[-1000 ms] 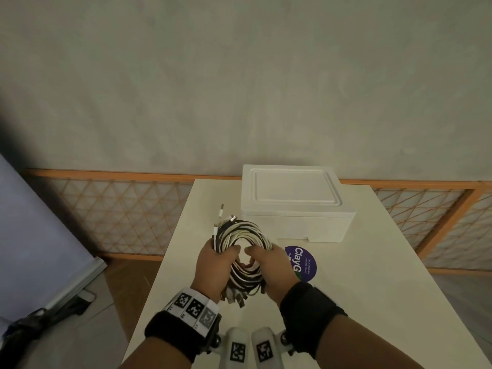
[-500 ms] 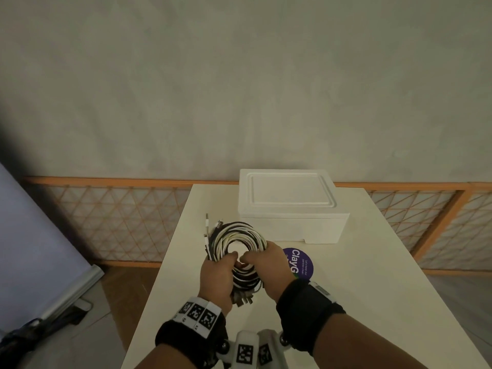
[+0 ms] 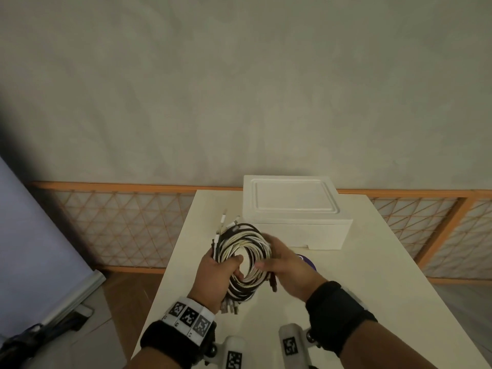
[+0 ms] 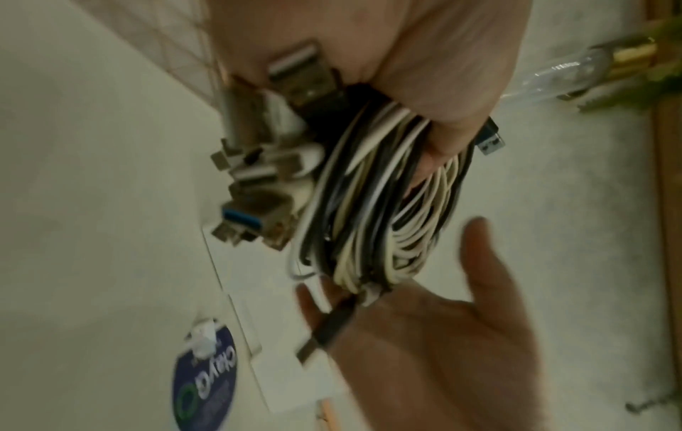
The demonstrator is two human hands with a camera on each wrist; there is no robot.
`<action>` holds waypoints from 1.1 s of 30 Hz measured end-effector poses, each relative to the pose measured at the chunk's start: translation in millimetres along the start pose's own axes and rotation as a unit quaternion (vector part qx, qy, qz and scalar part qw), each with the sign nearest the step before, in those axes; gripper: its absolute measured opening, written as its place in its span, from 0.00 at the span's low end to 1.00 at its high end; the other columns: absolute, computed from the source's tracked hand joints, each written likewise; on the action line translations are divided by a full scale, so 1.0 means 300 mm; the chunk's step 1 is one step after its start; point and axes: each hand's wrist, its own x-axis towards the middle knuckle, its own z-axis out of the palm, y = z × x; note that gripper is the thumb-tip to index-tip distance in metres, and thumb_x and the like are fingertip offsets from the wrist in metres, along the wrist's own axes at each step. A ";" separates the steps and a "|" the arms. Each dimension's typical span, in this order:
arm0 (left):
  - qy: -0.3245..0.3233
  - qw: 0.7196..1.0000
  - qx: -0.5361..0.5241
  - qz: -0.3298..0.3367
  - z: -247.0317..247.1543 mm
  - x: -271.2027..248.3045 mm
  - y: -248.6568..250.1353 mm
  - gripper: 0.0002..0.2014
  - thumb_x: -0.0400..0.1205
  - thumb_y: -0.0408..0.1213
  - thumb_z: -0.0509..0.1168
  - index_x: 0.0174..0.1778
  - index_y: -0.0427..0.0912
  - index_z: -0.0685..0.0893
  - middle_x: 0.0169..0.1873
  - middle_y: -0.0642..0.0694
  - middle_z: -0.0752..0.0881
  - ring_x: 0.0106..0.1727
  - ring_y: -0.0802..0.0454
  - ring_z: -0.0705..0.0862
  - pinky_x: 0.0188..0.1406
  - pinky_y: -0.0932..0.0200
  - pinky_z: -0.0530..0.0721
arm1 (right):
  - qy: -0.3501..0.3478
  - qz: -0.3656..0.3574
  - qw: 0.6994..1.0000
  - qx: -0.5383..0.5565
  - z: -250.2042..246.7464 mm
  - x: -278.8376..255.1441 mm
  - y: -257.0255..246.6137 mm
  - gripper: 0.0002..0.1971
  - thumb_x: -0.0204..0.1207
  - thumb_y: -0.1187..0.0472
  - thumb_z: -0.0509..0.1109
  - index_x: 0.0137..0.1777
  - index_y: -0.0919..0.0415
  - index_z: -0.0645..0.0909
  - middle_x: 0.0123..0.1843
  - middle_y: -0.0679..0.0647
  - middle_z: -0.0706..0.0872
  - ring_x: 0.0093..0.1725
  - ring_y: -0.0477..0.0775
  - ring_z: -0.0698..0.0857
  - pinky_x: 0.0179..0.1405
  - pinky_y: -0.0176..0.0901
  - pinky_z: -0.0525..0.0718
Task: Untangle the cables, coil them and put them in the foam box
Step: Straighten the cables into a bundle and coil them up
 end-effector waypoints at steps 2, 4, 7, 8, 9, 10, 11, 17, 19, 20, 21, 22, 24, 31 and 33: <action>-0.037 0.994 0.096 0.030 -0.016 0.017 -0.008 0.04 0.73 0.28 0.68 0.40 0.41 0.85 0.26 0.48 0.87 0.31 0.49 0.86 0.33 0.60 0.83 | 0.040 -0.028 0.993 -0.105 -0.022 0.007 -0.029 0.48 0.62 0.64 0.83 0.80 0.50 0.60 0.74 0.49 0.73 0.73 0.49 0.72 0.62 0.35 0.76; -0.108 0.976 0.181 0.055 -0.020 0.016 -0.011 0.13 0.66 0.41 0.68 0.45 0.46 0.87 0.38 0.47 0.91 0.43 0.50 0.88 0.46 0.53 0.86 | 0.022 -0.082 0.961 -0.265 -0.015 0.023 -0.067 0.50 0.61 0.66 0.83 0.81 0.50 0.58 0.75 0.47 0.69 0.74 0.45 0.69 0.65 0.31 0.71; -0.149 0.963 0.213 0.073 -0.019 0.012 -0.006 0.18 0.65 0.43 0.67 0.51 0.47 0.88 0.43 0.46 0.91 0.46 0.51 0.89 0.51 0.49 0.87 | -0.041 -0.093 0.937 -0.334 0.020 0.035 -0.093 0.40 0.58 0.62 0.77 0.73 0.52 0.71 0.66 0.49 0.80 0.64 0.45 0.81 0.61 0.32 0.77; -0.138 0.965 0.207 0.078 -0.023 0.017 -0.004 0.17 0.65 0.40 0.67 0.50 0.47 0.88 0.42 0.46 0.91 0.45 0.51 0.89 0.50 0.48 0.87 | -0.037 -0.102 0.941 -0.322 0.027 0.036 -0.085 0.35 0.59 0.64 0.76 0.70 0.53 0.74 0.62 0.50 0.83 0.60 0.46 0.83 0.59 0.34 0.80; -0.125 0.969 0.197 0.078 -0.028 0.020 -0.001 0.16 0.65 0.38 0.66 0.49 0.48 0.88 0.40 0.47 0.91 0.42 0.51 0.89 0.47 0.49 0.87 | -0.019 -0.115 0.944 -0.308 0.036 0.034 -0.069 0.32 0.60 0.66 0.75 0.67 0.54 0.77 0.59 0.50 0.86 0.58 0.46 0.85 0.58 0.38 0.82; -0.118 0.972 0.190 0.079 -0.032 0.021 0.002 0.16 0.64 0.36 0.65 0.47 0.50 0.88 0.37 0.48 0.91 0.39 0.52 0.89 0.43 0.51 0.87 | 0.007 -0.124 0.949 -0.289 0.043 0.032 -0.049 0.29 0.61 0.68 0.75 0.65 0.55 0.78 0.56 0.51 0.87 0.56 0.47 0.86 0.59 0.43 0.83; -0.114 0.971 0.192 0.082 -0.035 0.022 0.005 0.16 0.64 0.36 0.64 0.46 0.51 0.87 0.36 0.49 0.91 0.37 0.53 0.88 0.40 0.54 0.86 | 0.034 -0.131 0.955 -0.264 0.051 0.030 -0.028 0.27 0.61 0.70 0.76 0.62 0.56 0.80 0.54 0.52 0.88 0.54 0.48 0.87 0.58 0.46 0.84; -0.080 0.984 0.153 0.030 -0.020 0.016 -0.030 0.09 0.71 0.31 0.68 0.45 0.43 0.87 0.24 0.46 0.86 0.22 0.50 0.82 0.26 0.57 0.81 | 0.065 -0.095 0.972 -0.205 0.113 0.030 0.002 0.13 0.64 0.74 0.72 0.46 0.59 0.84 0.31 0.44 0.86 0.30 0.37 0.84 0.31 0.30 0.79; -0.077 0.982 0.170 0.027 -0.014 0.016 -0.038 0.08 0.75 0.26 0.66 0.44 0.43 0.86 0.23 0.47 0.85 0.21 0.52 0.81 0.24 0.60 0.80 | 0.062 -0.083 0.973 -0.206 0.111 0.032 0.008 0.11 0.65 0.74 0.70 0.43 0.60 0.85 0.28 0.44 0.84 0.26 0.38 0.81 0.28 0.33 0.78; -0.081 0.978 0.190 0.035 -0.011 0.019 -0.039 0.09 0.75 0.26 0.65 0.42 0.44 0.85 0.23 0.48 0.85 0.21 0.53 0.81 0.24 0.61 0.79 | 0.069 -0.077 0.973 -0.209 0.108 0.033 0.014 0.11 0.65 0.74 0.70 0.43 0.60 0.85 0.29 0.44 0.84 0.28 0.39 0.80 0.29 0.37 0.81; -0.090 0.971 0.215 0.047 -0.009 0.022 -0.036 0.09 0.75 0.26 0.64 0.40 0.46 0.84 0.25 0.49 0.85 0.22 0.54 0.82 0.24 0.63 0.79 | 0.077 -0.070 0.971 -0.214 0.106 0.033 0.020 0.11 0.65 0.72 0.71 0.44 0.58 0.84 0.31 0.45 0.84 0.30 0.41 0.81 0.34 0.43 0.84; -0.097 0.963 0.245 0.061 -0.011 0.027 -0.031 0.10 0.75 0.28 0.65 0.39 0.49 0.83 0.27 0.51 0.85 0.25 0.56 0.83 0.26 0.64 0.79 | 0.085 -0.063 0.968 -0.229 0.100 0.032 0.025 0.13 0.64 0.69 0.72 0.48 0.57 0.82 0.35 0.46 0.85 0.33 0.43 0.83 0.40 0.50 0.87; -0.099 0.945 0.301 0.079 -0.027 0.046 -0.023 0.10 0.75 0.32 0.65 0.37 0.54 0.79 0.31 0.54 0.84 0.33 0.56 0.84 0.32 0.65 0.76 | 0.091 -0.058 0.951 -0.289 0.078 0.033 0.037 0.31 0.62 0.65 0.75 0.67 0.58 0.73 0.48 0.47 0.85 0.45 0.45 0.85 0.52 0.53 0.86; -0.133 0.767 0.607 0.161 -0.010 0.061 -0.032 0.10 0.83 0.45 0.58 0.52 0.47 0.83 0.51 0.46 0.88 0.53 0.49 0.85 0.49 0.59 0.76 | 0.065 -0.258 0.576 -0.773 0.143 -0.010 0.016 0.46 0.63 0.59 0.72 0.82 0.60 0.57 0.81 0.64 0.62 0.81 0.65 0.59 0.77 0.74 0.50; -0.162 0.749 0.619 0.170 0.016 0.056 -0.047 0.15 0.84 0.44 0.58 0.61 0.42 0.82 0.58 0.44 0.86 0.58 0.50 0.83 0.50 0.63 0.72 | 0.009 -0.204 0.616 -0.761 0.130 0.031 0.037 0.40 0.68 0.58 0.73 0.79 0.63 0.61 0.78 0.64 0.68 0.80 0.65 0.63 0.80 0.69 0.44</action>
